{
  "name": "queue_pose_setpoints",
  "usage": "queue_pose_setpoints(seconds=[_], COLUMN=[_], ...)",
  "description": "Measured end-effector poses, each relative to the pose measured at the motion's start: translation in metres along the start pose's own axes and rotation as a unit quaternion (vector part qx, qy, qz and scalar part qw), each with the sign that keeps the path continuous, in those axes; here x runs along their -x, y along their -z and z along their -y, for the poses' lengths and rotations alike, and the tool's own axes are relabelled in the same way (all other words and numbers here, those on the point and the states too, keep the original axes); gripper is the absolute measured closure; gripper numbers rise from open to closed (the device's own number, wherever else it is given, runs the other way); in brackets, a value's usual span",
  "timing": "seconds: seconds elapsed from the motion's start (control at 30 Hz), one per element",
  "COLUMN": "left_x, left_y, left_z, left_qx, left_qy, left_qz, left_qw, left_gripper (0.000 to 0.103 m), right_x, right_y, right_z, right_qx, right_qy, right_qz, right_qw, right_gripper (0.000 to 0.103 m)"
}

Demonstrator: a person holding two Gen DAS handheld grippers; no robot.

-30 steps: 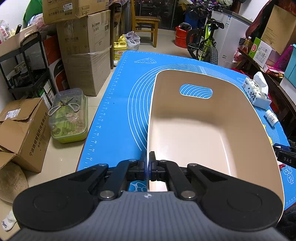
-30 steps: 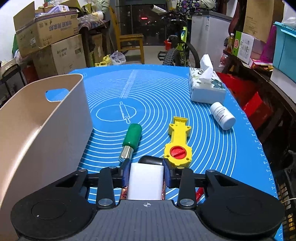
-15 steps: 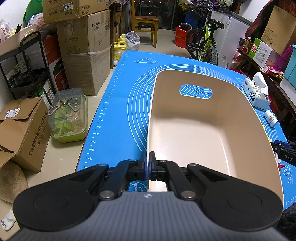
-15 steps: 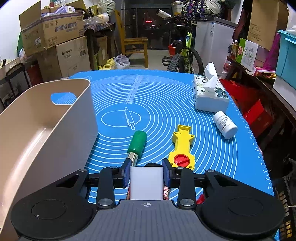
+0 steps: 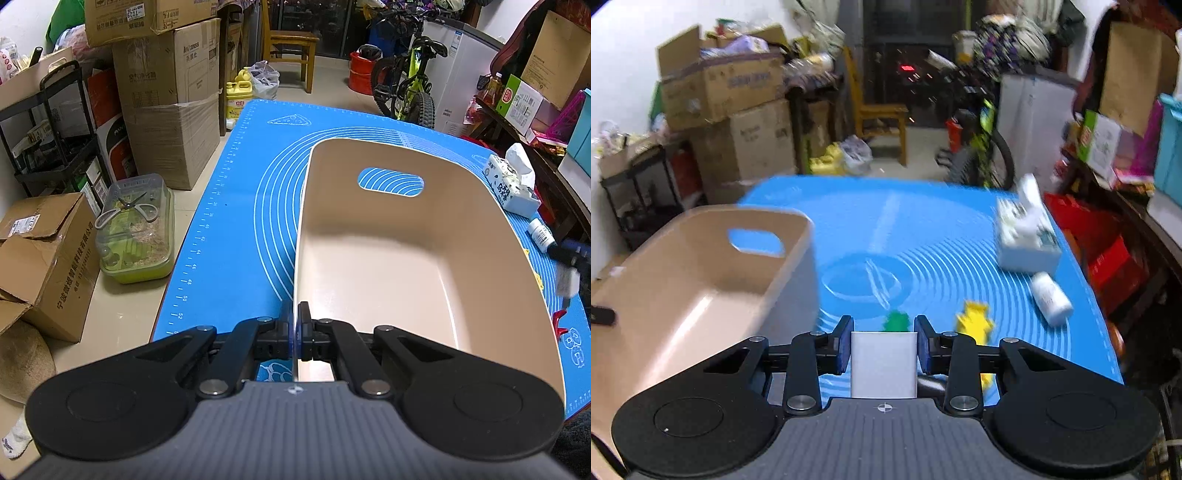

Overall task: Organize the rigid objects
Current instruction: 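Carry the charger into the bin and open the right gripper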

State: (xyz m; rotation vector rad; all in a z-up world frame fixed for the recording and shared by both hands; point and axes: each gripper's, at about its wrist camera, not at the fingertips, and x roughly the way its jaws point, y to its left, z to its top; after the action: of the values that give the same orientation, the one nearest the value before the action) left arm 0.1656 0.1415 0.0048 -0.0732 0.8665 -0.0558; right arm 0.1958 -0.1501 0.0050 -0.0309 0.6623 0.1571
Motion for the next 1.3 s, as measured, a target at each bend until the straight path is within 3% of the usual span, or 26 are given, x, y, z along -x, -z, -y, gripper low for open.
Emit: queue_pose_setpoints(seconds=[0.2,0.4,0.6,0.93,1.13,1.3], left_x=[-0.001,-0.001,-0.001,0.0,0.0,0.0], left_y=[0.0,-0.001,-0.002,-0.001,-0.001,-0.001], left_z=[0.002,0.003,0.006,0.007,0.007,0.007], left_qx=[-0.004,-0.01,-0.018,-0.024,-0.025,-0.025], left_qy=[-0.002,-0.006,-0.01,-0.01,-0.01,-0.008], left_qz=[-0.001,-0.002,-0.001,0.001,0.001,0.001], left_qw=[1.0,0.9999,0.9998,0.9997,0.9996,0.9997], left_gripper=[0.099,0.099,0.099,0.099,0.099,0.099], right_x=[0.014,0.004,-0.021,-0.065,-0.073,-0.065], right_y=[-0.031,-0.05,-0.049,-0.021,-0.016,-0.019], right_z=[-0.038,-0.083,-0.124,-0.156,-0.159,-0.156], right_qx=[0.022,0.048,0.074,0.111,0.116,0.105], right_qy=[-0.052,-0.092,-0.111,-0.097,-0.089,-0.093], right_qz=[0.037,0.041,-0.002,-0.112,-0.136,-0.123], right_qw=[0.998,0.994,0.991,0.983,0.98,0.983], right_gripper=[0.061,0.061,0.061,0.061,0.061,0.053])
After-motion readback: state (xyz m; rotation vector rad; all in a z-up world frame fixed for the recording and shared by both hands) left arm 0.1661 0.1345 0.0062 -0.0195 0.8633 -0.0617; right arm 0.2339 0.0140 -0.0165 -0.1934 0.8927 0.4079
